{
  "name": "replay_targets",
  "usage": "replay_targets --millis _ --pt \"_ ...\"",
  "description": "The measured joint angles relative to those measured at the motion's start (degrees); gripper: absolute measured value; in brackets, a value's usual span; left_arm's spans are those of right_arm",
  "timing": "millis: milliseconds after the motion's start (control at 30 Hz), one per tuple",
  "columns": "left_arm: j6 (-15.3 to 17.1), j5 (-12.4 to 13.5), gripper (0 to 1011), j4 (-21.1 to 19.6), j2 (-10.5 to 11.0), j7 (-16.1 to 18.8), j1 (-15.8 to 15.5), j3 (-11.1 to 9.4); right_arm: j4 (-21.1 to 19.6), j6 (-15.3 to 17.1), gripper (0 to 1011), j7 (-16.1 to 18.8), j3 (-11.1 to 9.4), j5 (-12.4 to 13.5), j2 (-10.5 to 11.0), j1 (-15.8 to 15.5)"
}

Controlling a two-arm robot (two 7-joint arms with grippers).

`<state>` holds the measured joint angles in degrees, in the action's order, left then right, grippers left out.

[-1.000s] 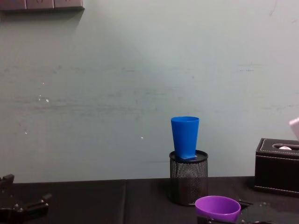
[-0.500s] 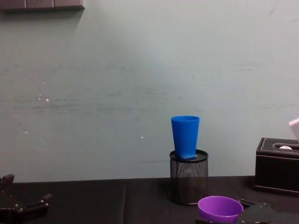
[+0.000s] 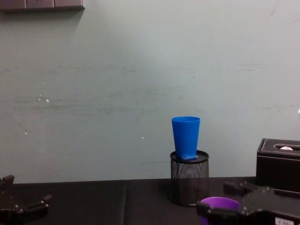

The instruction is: Pick up one cup with a gripper and tap it against the other cup.

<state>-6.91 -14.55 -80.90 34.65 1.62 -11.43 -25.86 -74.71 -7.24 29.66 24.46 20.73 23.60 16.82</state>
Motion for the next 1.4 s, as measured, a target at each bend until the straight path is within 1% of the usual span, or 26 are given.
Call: replay_targets --millis 67,133,167,200,267,300,333,367,400,433,467,500,533,600,633,667,700,733,767,867,967,1067,1133,1233,1400 --pt "0.0 0.0 1000 0.0 0.0 0.0 0.0 0.0 -0.5 -1.4 1002 -0.2 -0.6 -0.1 -0.1 -0.4" --pt "0.0 0.0 1000 0.0 0.0 0.0 0.0 0.0 -1.1 -3.0 1002 -0.3 -1.6 0.2 -0.4 -0.9" --pt "0.0 0.0 1000 0.0 0.0 0.0 0.0 0.0 -1.3 -3.4 1002 -0.3 -2.0 0.6 -0.5 -1.1" --pt "0.0 0.0 1000 0.0 0.0 0.0 0.0 0.0 -1.7 -4.0 1002 -0.4 -3.0 1.5 -0.8 -1.6" --pt "0.0 0.0 1000 0.0 0.0 0.0 0.0 0.0 -2.0 -4.2 1002 -1.0 -4.0 2.2 -1.2 -2.0" --pt "0.0 0.0 1000 0.0 0.0 0.0 0.0 0.0 -2.2 -4.3 1002 -1.4 -4.6 2.7 -1.5 -2.2" --pt "0.0 0.0 1000 0.0 0.0 0.0 0.0 0.0 -2.5 -4.3 1002 -2.7 -5.9 3.2 -2.0 -2.6" --pt "0.0 0.0 1000 0.0 0.0 0.0 0.0 0.0 -2.6 -4.3 1002 -3.6 -6.4 3.3 -2.3 -2.8" --pt "0.0 0.0 1000 0.0 0.0 0.0 0.0 0.0 -2.8 -4.0 1002 -5.7 -7.6 3.3 -2.9 -3.3" --pt "0.0 0.0 1000 0.0 0.0 0.0 0.0 0.0 -2.8 -4.0 1002 -5.7 -7.6 3.3 -2.9 -3.3" --pt "0.0 0.0 1000 0.0 0.0 0.0 0.0 0.0 -3.0 -3.5 1002 -8.2 -8.6 3.0 -3.6 -3.7" --pt "0.0 0.0 1000 0.0 0.0 0.0 0.0 0.0 -3.1 -3.2 1002 -9.7 -9.1 2.6 -3.9 -3.9" --pt "0.0 0.0 1000 0.0 0.0 0.0 0.0 0.0 -3.3 -2.4 1002 -12.7 -10.0 1.6 -4.7 -4.2" --pt "0.0 0.0 1000 0.0 0.0 0.0 0.0 0.0 -3.3 -1.6 1002 -15.7 -10.7 0.3 -5.3 -4.4" --pt "0.0 0.0 1000 0.0 0.0 0.0 0.0 0.0 -3.3 -0.7 1002 -18.7 -11.3 -1.0 -6.0 -4.6" --pt "0.0 0.0 1000 0.0 0.0 0.0 0.0 0.0 -3.3 -0.7 1002 -18.7 -11.3 -1.0 -6.0 -4.6" --pt "0.0 0.0 1000 0.0 0.0 0.0 0.0 0.0 -3.2 0.3 1002 -21.3 -11.8 -2.3 -6.7 -4.7" --pt "0.0 0.0 1000 0.0 0.0 0.0 0.0 0.0 -3.2 0.9 1002 -22.8 -12.0 -3.0 -7.0 -4.7" --pt "0.0 0.0 1000 0.0 0.0 0.0 0.0 0.0 -2.9 1.9 1002 -25.2 -12.4 -4.3 -7.6 -4.7" --pt "0.0 0.0 1000 0.0 0.0 0.0 0.0 0.0 -2.1 3.6 1000 -28.2 -12.9 -6.1 -8.5 -4.4" --pt "0.0 0.0 1000 0.0 0.0 0.0 0.0 0.0 -1.5 4.6 1002 -29.3 -13.3 -7.1 -9.1 -4.2" --pt "0.0 0.0 1000 0.0 0.0 0.0 0.0 0.0 -1.3 4.9 1002 -29.6 -13.5 -7.6 -9.3 -4.1" --pt "0.0 0.0 1000 0.0 0.0 0.0 0.0 0.0 -1.2 5.0 1002 -29.3 -13.6 -7.9 -9.5 -4.0" --pt "0.0 0.0 1000 0.0 0.0 0.0 0.0 0.0 -1.2 5.1 1002 -27.9 -13.8 -7.8 -9.4 -3.9" --pt "0.0 0.0 1000 0.0 0.0 0.0 0.0 0.0 -1.1 5.1 1000 -28.0 -13.8 -7.8 -9.5 -3.9"
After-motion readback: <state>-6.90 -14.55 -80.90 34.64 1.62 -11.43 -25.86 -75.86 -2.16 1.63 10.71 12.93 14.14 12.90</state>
